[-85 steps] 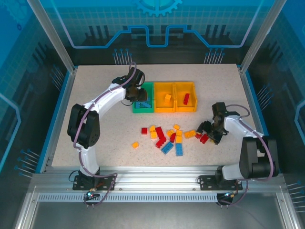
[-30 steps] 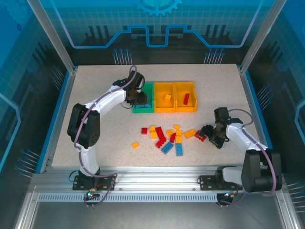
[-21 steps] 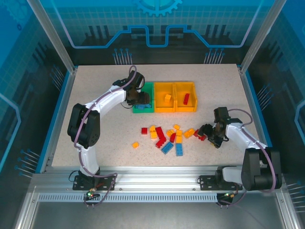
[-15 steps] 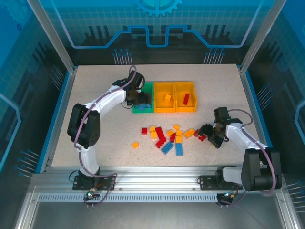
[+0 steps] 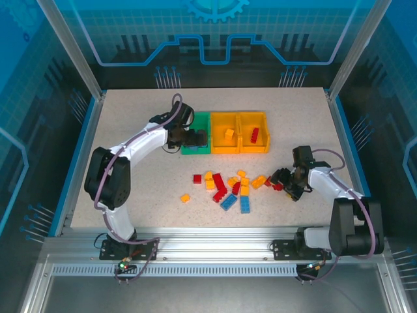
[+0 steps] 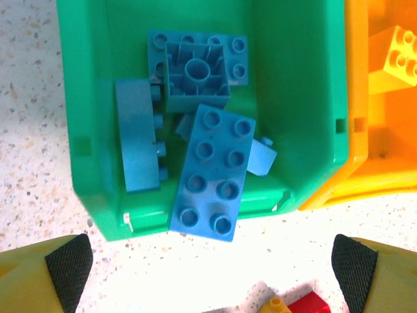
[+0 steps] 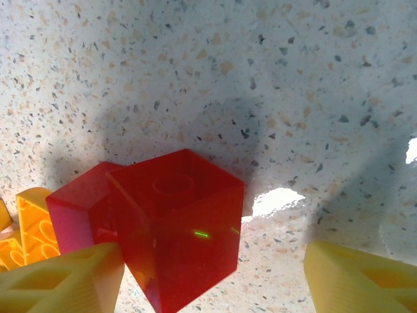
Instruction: Sort the legos into containers by color
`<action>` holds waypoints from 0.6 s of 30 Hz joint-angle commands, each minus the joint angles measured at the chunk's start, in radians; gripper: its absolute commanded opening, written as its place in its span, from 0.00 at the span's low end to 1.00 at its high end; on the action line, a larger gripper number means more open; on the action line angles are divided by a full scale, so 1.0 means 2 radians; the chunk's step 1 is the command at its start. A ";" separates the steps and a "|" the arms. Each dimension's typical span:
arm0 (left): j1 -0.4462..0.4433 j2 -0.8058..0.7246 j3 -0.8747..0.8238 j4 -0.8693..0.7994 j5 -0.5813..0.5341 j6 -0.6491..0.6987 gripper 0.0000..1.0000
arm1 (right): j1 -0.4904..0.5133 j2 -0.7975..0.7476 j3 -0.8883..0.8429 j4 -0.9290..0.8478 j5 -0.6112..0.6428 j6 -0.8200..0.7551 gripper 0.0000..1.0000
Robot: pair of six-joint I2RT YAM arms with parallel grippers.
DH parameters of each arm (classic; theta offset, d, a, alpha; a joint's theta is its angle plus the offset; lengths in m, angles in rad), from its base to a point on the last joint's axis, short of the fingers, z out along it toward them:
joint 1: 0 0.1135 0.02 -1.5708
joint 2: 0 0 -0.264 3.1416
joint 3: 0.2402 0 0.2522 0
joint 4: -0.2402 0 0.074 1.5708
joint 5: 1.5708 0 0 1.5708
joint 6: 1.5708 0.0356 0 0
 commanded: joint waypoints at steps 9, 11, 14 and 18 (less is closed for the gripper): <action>-0.004 -0.015 -0.052 0.042 0.069 -0.049 0.66 | -0.009 0.021 0.006 0.020 -0.009 0.022 0.71; -0.009 -0.004 -0.048 0.050 0.078 -0.057 0.56 | -0.009 0.021 0.010 0.014 -0.006 0.020 0.71; -0.013 0.014 -0.038 0.064 0.089 -0.071 0.54 | -0.009 0.019 0.011 0.008 -0.002 0.019 0.71; -0.013 0.047 -0.012 0.063 0.088 -0.077 0.49 | -0.010 0.013 0.006 0.004 0.001 0.017 0.71</action>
